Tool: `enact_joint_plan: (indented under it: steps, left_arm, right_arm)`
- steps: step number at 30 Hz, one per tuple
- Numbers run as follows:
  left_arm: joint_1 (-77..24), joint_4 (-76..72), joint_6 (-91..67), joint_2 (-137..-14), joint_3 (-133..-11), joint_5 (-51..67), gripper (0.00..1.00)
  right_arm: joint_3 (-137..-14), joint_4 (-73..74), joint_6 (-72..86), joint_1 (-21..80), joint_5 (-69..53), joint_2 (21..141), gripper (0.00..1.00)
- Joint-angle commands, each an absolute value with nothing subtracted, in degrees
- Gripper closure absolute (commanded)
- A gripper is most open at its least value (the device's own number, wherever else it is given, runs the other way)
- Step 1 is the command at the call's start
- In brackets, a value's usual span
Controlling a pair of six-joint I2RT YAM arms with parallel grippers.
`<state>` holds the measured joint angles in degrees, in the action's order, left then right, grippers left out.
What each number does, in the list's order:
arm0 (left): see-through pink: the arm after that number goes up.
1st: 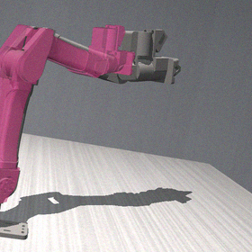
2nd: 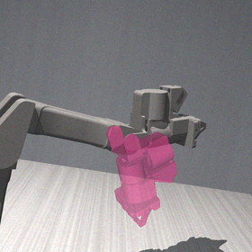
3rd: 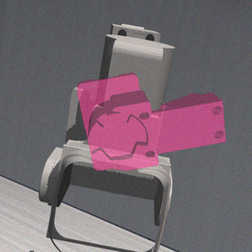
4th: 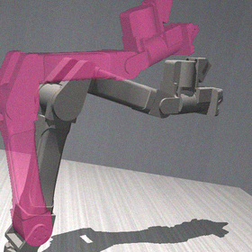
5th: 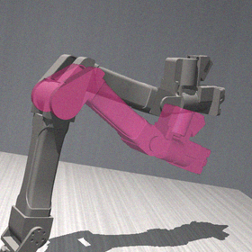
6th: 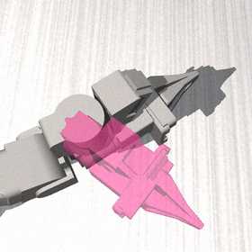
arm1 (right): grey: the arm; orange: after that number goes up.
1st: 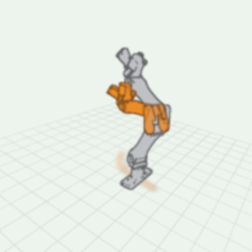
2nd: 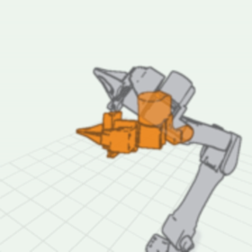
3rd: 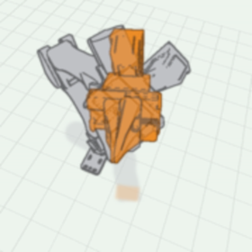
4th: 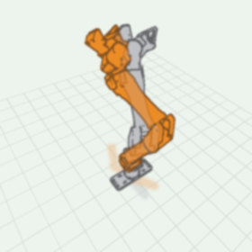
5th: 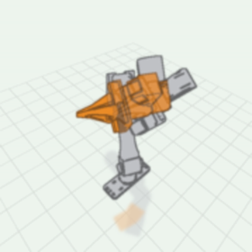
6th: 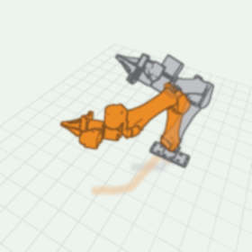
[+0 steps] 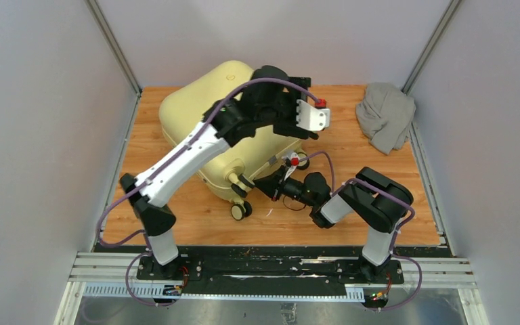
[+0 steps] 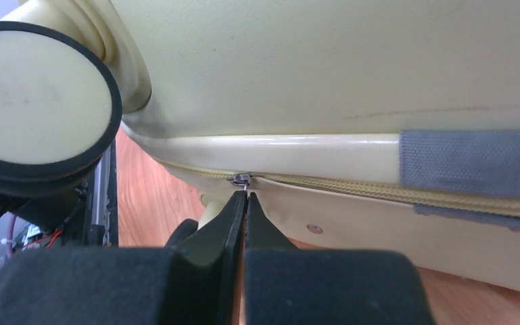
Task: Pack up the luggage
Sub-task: Zip the luggage at the center of the board.
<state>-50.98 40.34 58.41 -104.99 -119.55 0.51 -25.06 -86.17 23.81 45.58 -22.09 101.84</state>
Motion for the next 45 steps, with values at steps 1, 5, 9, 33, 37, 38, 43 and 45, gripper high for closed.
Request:
enact_joint_plan:
  steps: [1, 5, 9, 33, 37, 38, 43, 45]
  left_arm:
    - [-48.5, 50.1, 60.0, -93.2, -116.6, 1.2, 0.00]
    - [-47.1, 65.6, 68.4, -84.8, -109.6, 4.5, 0.00]
    - [-47.4, 72.3, 72.6, -76.4, -96.9, 6.5, 0.00]
    - [-52.9, 71.3, 80.9, -85.5, -85.0, 8.6, 0.07]
    - [-53.0, 71.2, 80.6, -87.2, -85.6, 6.4, 0.23]
    - [-53.0, 71.2, 80.3, -87.7, -86.2, 6.4, 0.25]
    - [-53.0, 69.6, 80.1, -88.7, -87.6, 8.1, 0.20]
    - [-53.0, 69.4, 80.1, -89.3, -87.8, 8.2, 0.19]
  right_arm:
    - [-24.8, -89.2, 27.1, 41.9, -19.7, 105.4, 1.00]
    - [-26.1, -87.7, 27.3, 40.4, -19.6, 104.9, 1.00]
    - [-28.0, -83.4, 26.4, 38.8, -19.8, 103.2, 1.00]
    - [-32.1, -68.5, 20.5, 35.4, -21.9, 96.3, 1.00]
    - [-31.9, -68.9, 20.4, 35.2, -21.9, 95.3, 1.00]
    - [-31.7, -68.9, 20.3, 35.2, -21.9, 94.9, 1.00]
    - [-31.1, -67.9, 19.4, 35.2, -22.0, 93.1, 1.00]
    - [-31.0, -67.6, 19.2, 35.2, -22.0, 92.8, 1.00]
